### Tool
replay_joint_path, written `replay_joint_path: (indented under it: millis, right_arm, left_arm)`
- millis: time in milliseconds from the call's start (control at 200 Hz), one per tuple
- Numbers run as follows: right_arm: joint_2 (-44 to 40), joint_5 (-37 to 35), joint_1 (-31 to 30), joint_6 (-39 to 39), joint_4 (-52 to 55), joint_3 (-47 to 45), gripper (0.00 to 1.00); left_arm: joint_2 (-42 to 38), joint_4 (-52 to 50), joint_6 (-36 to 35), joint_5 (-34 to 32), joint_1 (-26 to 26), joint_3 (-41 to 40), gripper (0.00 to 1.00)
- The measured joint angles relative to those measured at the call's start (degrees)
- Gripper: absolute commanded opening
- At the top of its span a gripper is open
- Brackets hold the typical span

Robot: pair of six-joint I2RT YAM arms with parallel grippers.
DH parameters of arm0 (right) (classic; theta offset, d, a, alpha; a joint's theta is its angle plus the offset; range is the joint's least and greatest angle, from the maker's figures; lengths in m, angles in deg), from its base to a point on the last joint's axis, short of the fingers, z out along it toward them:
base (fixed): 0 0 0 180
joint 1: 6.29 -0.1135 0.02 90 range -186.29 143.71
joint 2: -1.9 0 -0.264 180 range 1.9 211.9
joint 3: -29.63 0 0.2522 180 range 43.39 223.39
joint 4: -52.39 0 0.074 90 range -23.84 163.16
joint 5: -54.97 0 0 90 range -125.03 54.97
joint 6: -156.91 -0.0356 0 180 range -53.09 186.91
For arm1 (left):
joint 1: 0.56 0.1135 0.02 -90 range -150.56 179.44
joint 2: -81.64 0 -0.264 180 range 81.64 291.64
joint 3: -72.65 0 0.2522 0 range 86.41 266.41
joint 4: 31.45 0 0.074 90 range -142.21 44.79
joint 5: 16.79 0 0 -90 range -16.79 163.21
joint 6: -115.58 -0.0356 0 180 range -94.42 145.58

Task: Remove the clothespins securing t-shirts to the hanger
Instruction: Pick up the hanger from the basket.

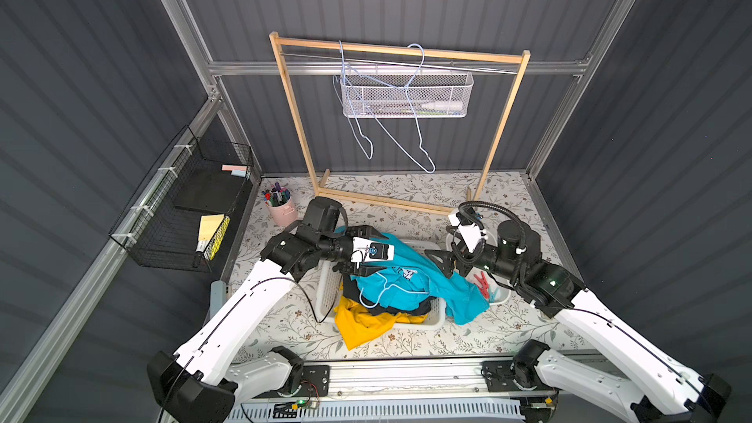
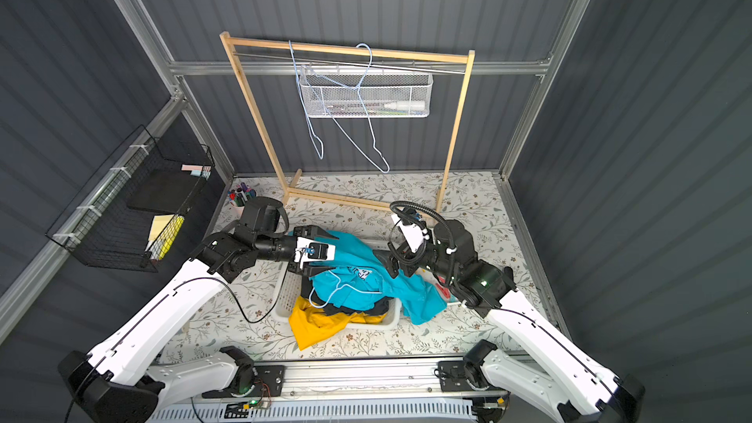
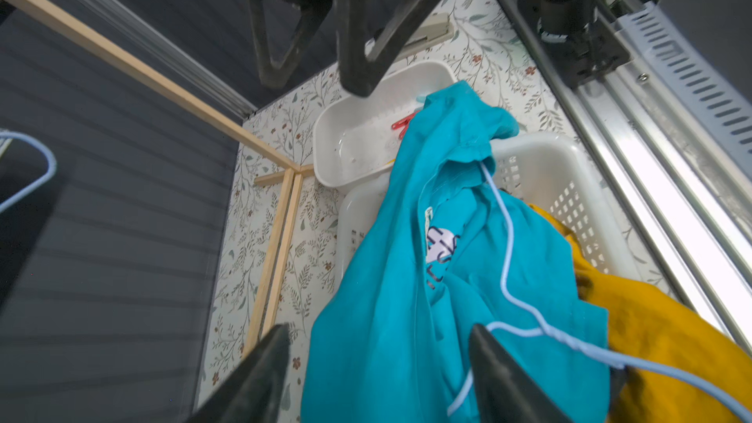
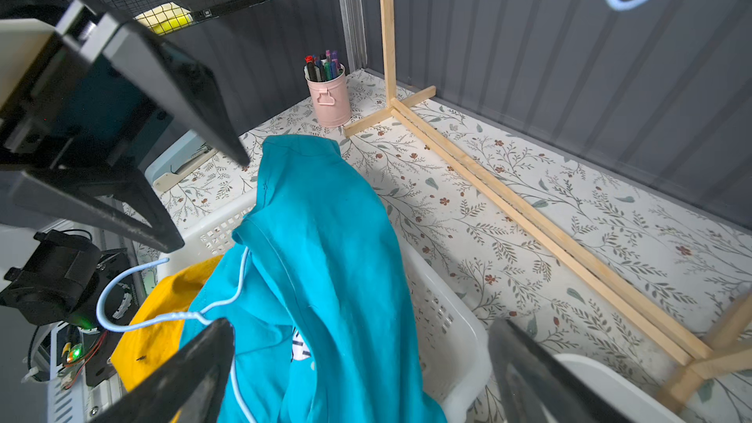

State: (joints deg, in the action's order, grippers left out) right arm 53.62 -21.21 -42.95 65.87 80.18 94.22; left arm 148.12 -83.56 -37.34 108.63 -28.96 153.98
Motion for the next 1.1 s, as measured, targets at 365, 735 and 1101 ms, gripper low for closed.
replay_joint_path:
  millis: [365,735,1101]
  right_arm:
    - [1.2,0.9,0.0,0.1,1.3,-0.9,0.99]
    - [4.2,5.5,0.1,0.7,2.8,-0.2,0.99]
    - [7.1,10.8,-4.1,4.9,5.9,0.7,0.98]
  left_arm:
    - [-5.5,0.3,5.4,-13.9,0.0,-8.6,1.0]
    - [-8.1,4.7,18.9,-23.5,0.0,-10.6,1.0]
    - [-8.0,8.2,27.4,-27.0,0.0,-10.9,1.0]
